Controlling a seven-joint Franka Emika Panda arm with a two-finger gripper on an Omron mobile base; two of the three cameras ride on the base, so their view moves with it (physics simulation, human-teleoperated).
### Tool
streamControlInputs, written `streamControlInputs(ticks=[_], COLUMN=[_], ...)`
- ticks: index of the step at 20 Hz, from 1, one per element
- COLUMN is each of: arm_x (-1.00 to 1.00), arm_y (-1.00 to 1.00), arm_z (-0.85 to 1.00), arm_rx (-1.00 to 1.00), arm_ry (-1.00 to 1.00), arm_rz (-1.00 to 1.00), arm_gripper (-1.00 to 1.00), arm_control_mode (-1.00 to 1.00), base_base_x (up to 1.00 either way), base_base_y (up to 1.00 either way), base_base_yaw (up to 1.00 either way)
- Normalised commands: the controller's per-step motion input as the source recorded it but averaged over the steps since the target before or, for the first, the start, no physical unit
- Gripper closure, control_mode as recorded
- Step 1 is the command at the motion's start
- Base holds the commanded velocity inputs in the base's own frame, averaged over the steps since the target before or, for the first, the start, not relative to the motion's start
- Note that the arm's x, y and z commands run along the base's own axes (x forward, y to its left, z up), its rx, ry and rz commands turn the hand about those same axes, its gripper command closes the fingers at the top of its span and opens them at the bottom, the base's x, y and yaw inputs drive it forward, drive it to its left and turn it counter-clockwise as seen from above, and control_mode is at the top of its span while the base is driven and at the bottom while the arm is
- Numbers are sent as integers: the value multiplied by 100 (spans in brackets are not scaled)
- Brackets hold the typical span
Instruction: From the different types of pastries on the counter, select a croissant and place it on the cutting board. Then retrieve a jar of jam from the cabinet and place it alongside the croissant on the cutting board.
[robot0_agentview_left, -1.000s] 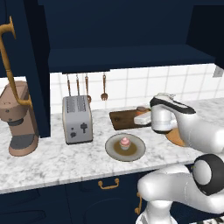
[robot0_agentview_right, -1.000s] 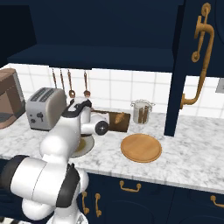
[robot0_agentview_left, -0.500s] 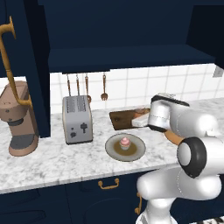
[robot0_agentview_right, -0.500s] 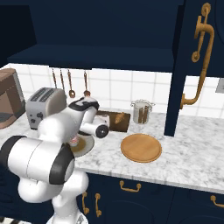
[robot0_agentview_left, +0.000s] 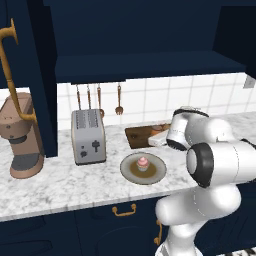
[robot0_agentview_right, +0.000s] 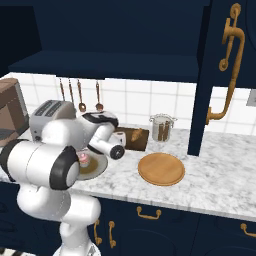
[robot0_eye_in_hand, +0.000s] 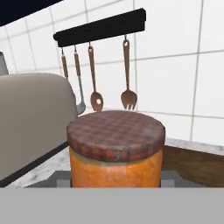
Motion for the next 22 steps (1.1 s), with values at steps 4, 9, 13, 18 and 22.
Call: streamControlInputs(ticks=[4,9,13,18,22], arm_x=[30,17,17,36,34], arm_y=[0,0,0,0,0], arm_z=[-10,-28,-25,-16,-17], arm_rx=[0,0,0,0,0], arm_ry=[-4,-5,-2,-1,-2], arm_rz=[0,0,0,0,0], arm_gripper=[100,100,100,100,100], arm_control_mode=[-100,-100,-100,-100,-100], base_base_x=[0,0,0,0,0], base_base_y=[0,0,0,0,0], base_base_yaw=[0,0,0,0,0])
